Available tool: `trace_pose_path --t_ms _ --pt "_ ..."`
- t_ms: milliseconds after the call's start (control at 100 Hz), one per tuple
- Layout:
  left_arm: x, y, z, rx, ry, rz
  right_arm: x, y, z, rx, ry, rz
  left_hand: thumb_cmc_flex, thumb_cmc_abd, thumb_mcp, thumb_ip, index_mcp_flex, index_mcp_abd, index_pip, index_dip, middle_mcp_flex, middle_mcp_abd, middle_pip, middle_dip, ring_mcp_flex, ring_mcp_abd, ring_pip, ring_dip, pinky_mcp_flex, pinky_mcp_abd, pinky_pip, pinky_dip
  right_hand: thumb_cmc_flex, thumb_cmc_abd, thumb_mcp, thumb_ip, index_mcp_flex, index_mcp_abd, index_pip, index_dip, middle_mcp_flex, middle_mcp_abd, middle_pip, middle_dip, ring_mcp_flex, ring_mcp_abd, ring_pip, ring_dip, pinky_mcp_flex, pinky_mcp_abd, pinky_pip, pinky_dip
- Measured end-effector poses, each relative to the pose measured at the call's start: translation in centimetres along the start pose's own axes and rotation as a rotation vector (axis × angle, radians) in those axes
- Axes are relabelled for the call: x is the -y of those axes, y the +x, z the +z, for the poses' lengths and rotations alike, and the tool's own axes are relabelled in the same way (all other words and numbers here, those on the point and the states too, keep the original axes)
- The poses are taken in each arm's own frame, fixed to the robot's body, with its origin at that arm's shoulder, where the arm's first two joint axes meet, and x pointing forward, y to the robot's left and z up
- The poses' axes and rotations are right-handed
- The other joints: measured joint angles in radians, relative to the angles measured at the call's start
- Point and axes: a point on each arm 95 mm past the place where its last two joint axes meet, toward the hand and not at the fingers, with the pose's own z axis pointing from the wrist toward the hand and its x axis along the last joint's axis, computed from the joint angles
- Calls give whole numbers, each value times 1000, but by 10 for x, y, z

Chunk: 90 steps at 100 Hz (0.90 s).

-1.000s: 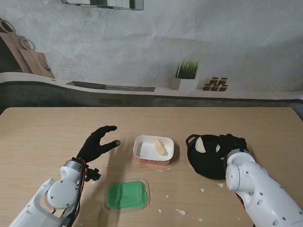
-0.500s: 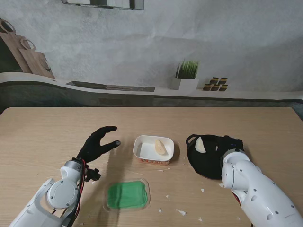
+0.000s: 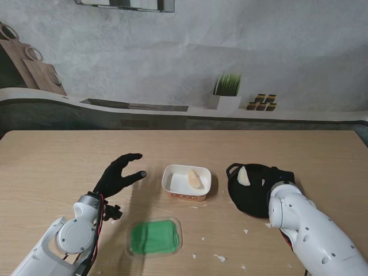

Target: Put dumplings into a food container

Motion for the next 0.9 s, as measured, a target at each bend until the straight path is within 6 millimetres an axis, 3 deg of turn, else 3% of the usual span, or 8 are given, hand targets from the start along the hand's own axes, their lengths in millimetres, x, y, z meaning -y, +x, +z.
trace_pose_path --t_ms 270,440,660,900 --pt "0 0 0 -1 0 6 2 1 3 -2 4 -15 0 0 0 0 0 0 0 0 0 0 0 0 0 0 0 0 -2 0 0 0 12 0 11 0 -26 -6 69 51 0 -11 51 15 16 -6 53 20 30 2 19 0" --pt "1 -1 0 0 1 11 2 2 6 -5 0 -24 0 -10 1 0 0 0 0 0 0 0 0 0 0 0 0 0 -2 0 0 0 24 -4 24 0 -40 -12 112 122 6 -24 58 17 30 -26 117 50 40 2 52 0" --pt "1 -1 0 -1 2 16 4 3 10 -8 -9 -45 0 -16 1 0 0 0 0 0 0 0 0 0 0 0 0 0 -6 0 0 0 27 -13 52 20 -40 -38 168 241 36 -37 89 118 77 -45 194 77 73 1 89 0" --pt "1 -2 0 0 2 20 5 3 13 -9 -16 -59 0 -16 11 0 0 0 0 0 0 0 0 0 0 0 0 0 -9 0 0 0 39 -16 62 20 -6 -50 220 298 95 -46 114 152 139 -52 231 89 124 0 124 0"
